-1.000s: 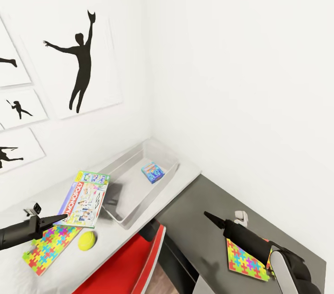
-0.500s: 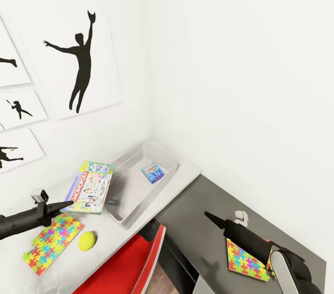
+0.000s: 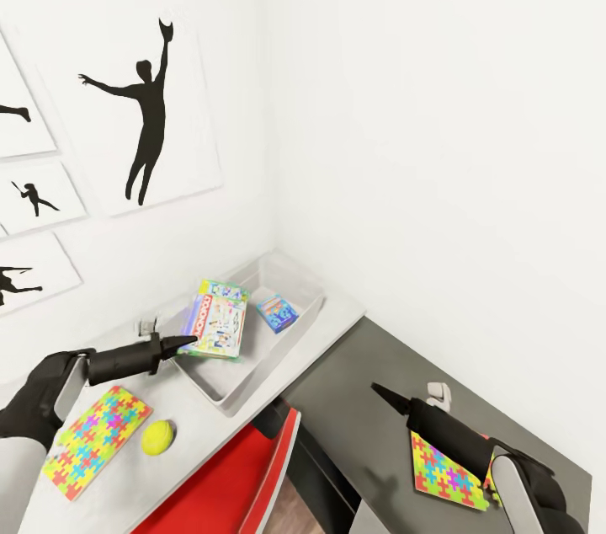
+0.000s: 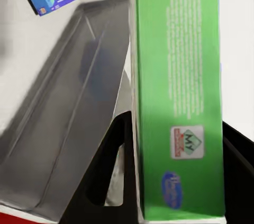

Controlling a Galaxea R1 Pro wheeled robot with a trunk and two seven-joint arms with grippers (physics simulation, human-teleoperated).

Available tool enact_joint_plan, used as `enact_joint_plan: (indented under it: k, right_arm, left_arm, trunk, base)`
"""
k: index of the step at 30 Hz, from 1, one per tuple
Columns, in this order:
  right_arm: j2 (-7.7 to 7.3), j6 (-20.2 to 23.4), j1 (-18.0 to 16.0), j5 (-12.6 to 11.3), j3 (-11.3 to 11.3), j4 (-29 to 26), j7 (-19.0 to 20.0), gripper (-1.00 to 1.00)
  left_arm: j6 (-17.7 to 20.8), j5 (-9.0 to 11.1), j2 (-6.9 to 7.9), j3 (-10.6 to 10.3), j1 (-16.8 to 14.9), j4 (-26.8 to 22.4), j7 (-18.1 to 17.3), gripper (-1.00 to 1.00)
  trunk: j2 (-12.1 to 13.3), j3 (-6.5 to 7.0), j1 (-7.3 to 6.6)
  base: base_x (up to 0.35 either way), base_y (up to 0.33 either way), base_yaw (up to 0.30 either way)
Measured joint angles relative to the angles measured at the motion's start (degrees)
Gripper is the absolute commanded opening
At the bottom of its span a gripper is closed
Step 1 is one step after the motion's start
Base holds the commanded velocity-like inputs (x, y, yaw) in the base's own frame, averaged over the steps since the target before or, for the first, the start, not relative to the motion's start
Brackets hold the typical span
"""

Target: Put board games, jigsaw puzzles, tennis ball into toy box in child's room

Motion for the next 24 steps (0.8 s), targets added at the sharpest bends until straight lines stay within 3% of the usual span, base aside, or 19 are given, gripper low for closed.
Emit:
enact_joint_plan:
  k: [3, 6, 18, 24]
  right_arm:
    - [-0.08, 0.0, 0.0, 0.0, 0.0, 0.0, 0.0, 1.0]
    - [-1.02, 0.1, 0.0, -0.1, 0.0, 0.0, 0.0, 1.0]
    - [-1.75, 0.1, 0.0, -0.2, 0.1, 0.0, 0.1, 1.0]
    - [-1.76, 0.1, 0.0, -0.2, 0.1, 0.0, 0.1, 1.0]
  left_arm:
    - [0.2, 0.5, -2.23, 0.0, -0.2, 0.0, 5.1, -1.0]
    - [0.2, 0.4, -3.27, 0.1, -0.3, 0.0, 7.6, -1.0]
    - [0.1, 0.5, -3.77, 1.9, -0.4, 0.0, 9.9, -1.0]
    - [0.1, 0.6, -4.54, 2.3, -0.4, 0.1, 13.4, -1.0]
  trunk:
    - [0.0, 0.0, 0.0]
    - [0.0, 0.0, 0.0]
    - [0.0, 0.0, 0.0]
    - [0.0, 0.0, 0.0]
  base:
    - [0.0, 0.0, 0.0]
    - [0.0, 0.0, 0.0]
    - [0.0, 0.0, 0.0]
    - [0.0, 0.0, 0.0]
